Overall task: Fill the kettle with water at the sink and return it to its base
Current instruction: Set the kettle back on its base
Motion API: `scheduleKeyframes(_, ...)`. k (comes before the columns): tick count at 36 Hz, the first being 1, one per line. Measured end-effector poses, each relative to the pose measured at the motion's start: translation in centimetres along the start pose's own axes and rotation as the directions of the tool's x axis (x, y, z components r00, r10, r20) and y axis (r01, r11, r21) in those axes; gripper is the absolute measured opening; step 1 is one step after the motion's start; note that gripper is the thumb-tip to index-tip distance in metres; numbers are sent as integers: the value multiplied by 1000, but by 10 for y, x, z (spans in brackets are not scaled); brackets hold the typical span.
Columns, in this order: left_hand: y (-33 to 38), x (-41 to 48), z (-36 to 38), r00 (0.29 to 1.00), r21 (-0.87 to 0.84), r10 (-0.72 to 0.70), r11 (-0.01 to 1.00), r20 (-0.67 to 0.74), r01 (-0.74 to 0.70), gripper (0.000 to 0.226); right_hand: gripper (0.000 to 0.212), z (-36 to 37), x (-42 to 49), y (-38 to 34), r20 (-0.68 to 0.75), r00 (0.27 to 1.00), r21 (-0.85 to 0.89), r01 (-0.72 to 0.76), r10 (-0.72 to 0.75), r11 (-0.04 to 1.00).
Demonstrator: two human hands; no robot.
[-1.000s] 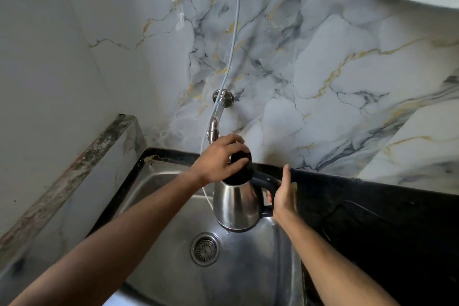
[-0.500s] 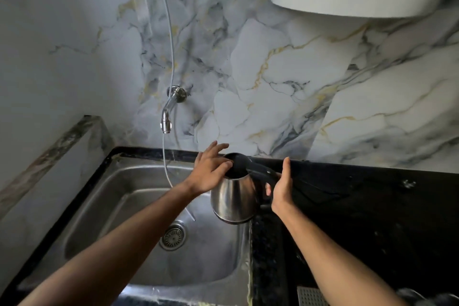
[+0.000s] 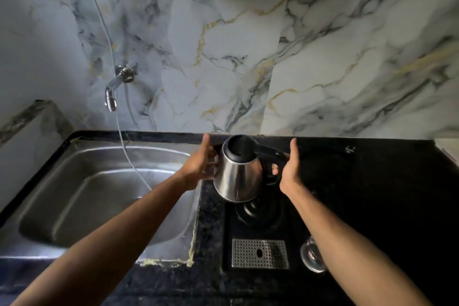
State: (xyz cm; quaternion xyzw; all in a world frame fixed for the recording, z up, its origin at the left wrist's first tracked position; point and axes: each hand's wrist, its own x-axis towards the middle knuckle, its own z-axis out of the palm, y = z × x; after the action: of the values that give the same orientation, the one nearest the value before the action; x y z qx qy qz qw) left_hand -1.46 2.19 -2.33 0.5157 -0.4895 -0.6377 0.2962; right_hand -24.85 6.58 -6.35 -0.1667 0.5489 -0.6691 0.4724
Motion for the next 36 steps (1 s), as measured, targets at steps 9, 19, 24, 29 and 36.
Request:
scheduleKeyframes(9,-40,6,50,974,-73,-170,980,148,183,131,56,-77,3,9,-78,997,-18,-16,14,1000)
scheduleKeyframes(19,-56,8,49,974,-72,-185,978,132,195,133,41,-93,1,16,-48,997,-67,-55,52,996)
scheduleKeyframes(24,-61,6,44,972,-71,-185,978,142,196,129,27,-91,-3,19,-53,995,-41,-92,90,995)
scheduleKeyframes(29,-62,4,42,967,-56,-198,976,161,209,127,33,-95,-5,22,-47,996,-99,-76,72,992)
scheduleKeyframes(36,-63,6,48,963,-19,-203,978,179,210,131,39,-105,-7,30,-44,999,-194,-40,32,980)
